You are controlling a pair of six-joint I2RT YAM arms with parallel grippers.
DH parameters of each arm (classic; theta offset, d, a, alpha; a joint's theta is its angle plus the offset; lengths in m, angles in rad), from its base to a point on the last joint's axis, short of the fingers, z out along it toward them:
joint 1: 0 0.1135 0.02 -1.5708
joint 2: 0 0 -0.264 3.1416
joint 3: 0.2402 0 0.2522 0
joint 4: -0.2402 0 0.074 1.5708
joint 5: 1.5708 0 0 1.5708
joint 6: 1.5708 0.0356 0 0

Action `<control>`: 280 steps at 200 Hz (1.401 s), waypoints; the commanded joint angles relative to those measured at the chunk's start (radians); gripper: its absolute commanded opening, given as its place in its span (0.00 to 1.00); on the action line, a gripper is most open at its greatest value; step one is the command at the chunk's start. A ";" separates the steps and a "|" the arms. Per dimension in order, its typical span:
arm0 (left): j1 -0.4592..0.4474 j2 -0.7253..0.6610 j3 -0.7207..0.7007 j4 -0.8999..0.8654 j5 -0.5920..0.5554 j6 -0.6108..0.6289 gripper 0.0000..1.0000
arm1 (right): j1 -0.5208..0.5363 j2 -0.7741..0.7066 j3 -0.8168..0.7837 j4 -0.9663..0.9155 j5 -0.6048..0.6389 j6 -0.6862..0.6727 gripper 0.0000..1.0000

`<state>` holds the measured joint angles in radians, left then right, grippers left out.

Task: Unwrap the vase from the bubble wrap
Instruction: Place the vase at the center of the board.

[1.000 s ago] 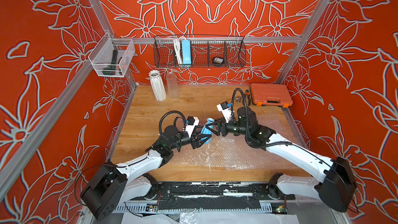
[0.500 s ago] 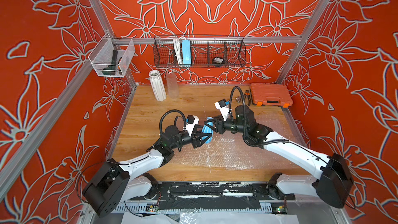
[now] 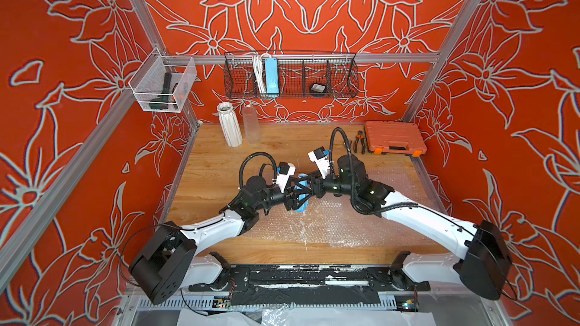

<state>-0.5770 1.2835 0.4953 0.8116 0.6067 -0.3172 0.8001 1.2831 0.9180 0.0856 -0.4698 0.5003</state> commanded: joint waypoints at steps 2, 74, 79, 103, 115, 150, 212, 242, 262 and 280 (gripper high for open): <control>-0.001 0.015 0.036 -0.035 0.010 0.008 0.65 | 0.010 -0.006 0.041 -0.012 0.006 -0.026 0.25; -0.001 0.004 0.066 -0.158 -0.030 0.075 0.44 | 0.019 -0.034 0.058 -0.100 0.078 -0.092 0.25; -0.001 0.004 0.067 -0.160 -0.030 0.075 0.43 | 0.021 -0.033 0.059 -0.104 0.081 -0.095 0.25; -0.001 0.005 0.068 -0.151 -0.041 0.077 0.38 | 0.024 -0.037 0.061 -0.115 0.093 -0.101 0.27; -0.001 0.001 0.066 -0.147 -0.079 0.078 0.36 | 0.026 -0.048 0.059 -0.122 0.114 -0.103 0.40; 0.009 -0.008 0.069 -0.146 -0.262 0.108 0.34 | 0.025 -0.105 0.046 -0.187 0.254 -0.125 0.73; 0.118 0.075 0.155 -0.111 -0.415 0.178 0.33 | 0.025 -0.242 -0.019 -0.279 0.526 -0.150 0.80; 0.187 0.161 0.215 -0.036 -0.469 0.182 0.33 | 0.024 -0.281 -0.056 -0.293 0.572 -0.155 0.80; 0.214 0.227 0.244 0.048 -0.511 0.224 0.34 | 0.024 -0.296 -0.077 -0.293 0.580 -0.152 0.80; 0.244 0.297 0.265 0.131 -0.529 0.240 0.35 | 0.024 -0.302 -0.085 -0.297 0.580 -0.146 0.81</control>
<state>-0.3626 1.5196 0.7193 0.7567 0.1318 -0.1299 0.8192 1.0000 0.8536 -0.1921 0.0677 0.3595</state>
